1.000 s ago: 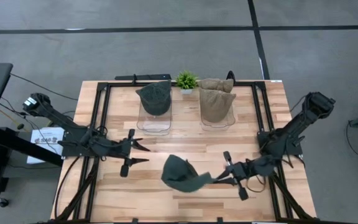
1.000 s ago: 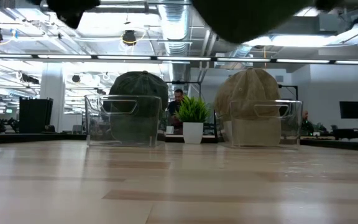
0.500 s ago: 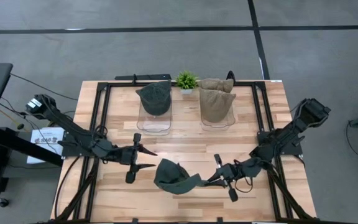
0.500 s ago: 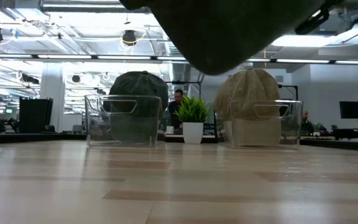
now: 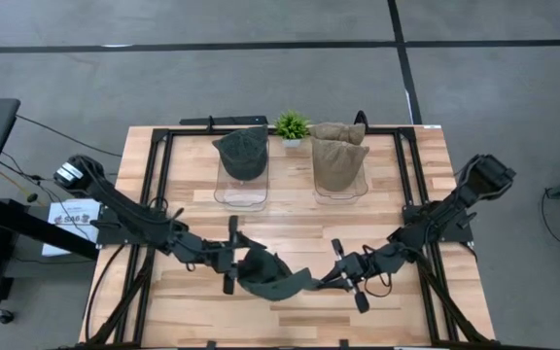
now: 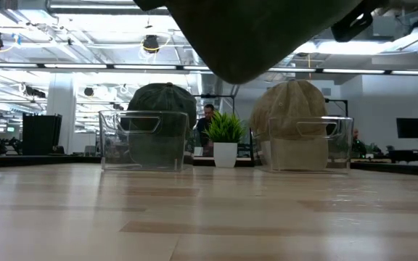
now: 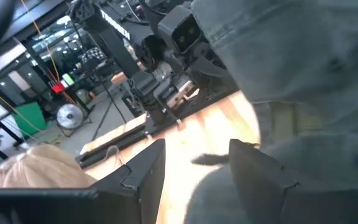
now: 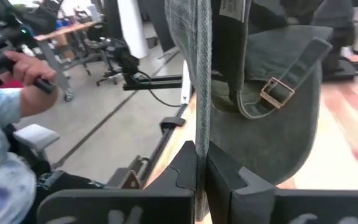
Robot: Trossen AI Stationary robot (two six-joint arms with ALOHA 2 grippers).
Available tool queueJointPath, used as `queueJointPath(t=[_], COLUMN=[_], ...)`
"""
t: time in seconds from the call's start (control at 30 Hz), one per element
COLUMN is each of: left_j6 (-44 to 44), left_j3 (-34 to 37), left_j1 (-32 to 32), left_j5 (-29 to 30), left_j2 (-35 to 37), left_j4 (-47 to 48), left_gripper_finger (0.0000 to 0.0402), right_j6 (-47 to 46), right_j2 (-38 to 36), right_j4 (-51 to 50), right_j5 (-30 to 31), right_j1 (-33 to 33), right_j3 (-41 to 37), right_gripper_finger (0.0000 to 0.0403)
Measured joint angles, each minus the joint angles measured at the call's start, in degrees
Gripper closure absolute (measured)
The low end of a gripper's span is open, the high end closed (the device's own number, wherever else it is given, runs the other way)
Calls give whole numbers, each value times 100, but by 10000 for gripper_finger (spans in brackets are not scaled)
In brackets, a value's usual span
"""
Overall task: Pick & Place hat
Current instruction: Put the black cap into the left transparent container
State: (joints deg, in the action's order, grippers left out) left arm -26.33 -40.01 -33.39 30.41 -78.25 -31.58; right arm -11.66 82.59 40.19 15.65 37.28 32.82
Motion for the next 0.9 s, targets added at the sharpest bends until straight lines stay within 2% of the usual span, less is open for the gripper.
queueJointPath(t=[0.17, 0.43, 0.67, 0.8, 0.9], left_j6=[-178, -173, 605, 914, 988], left_j3=[-468, -990, -1152, -1152, -1152], left_j1=[217, 498, 537, 505, 505], left_j5=[-188, -1294, -2896, -3399, -3550], left_j2=[-500, -875, -929, -1108, -1142], left_j4=[-1, 5, -60, -13, -17], left_gripper_finger=[229, 265, 303, 314, 316], right_j6=[2, 9, 107, 155, 155], right_j2=[293, 592, 546, 536, 535], right_j4=[498, 703, 861, 874, 873], right_j5=[-378, -419, -373, -377, -388], right_j1=[-39, -66, -105, -114, -111], right_j3=[2, 4, 11, 13, 13], right_gripper_finger=[401, 401, 400, 399, 400])
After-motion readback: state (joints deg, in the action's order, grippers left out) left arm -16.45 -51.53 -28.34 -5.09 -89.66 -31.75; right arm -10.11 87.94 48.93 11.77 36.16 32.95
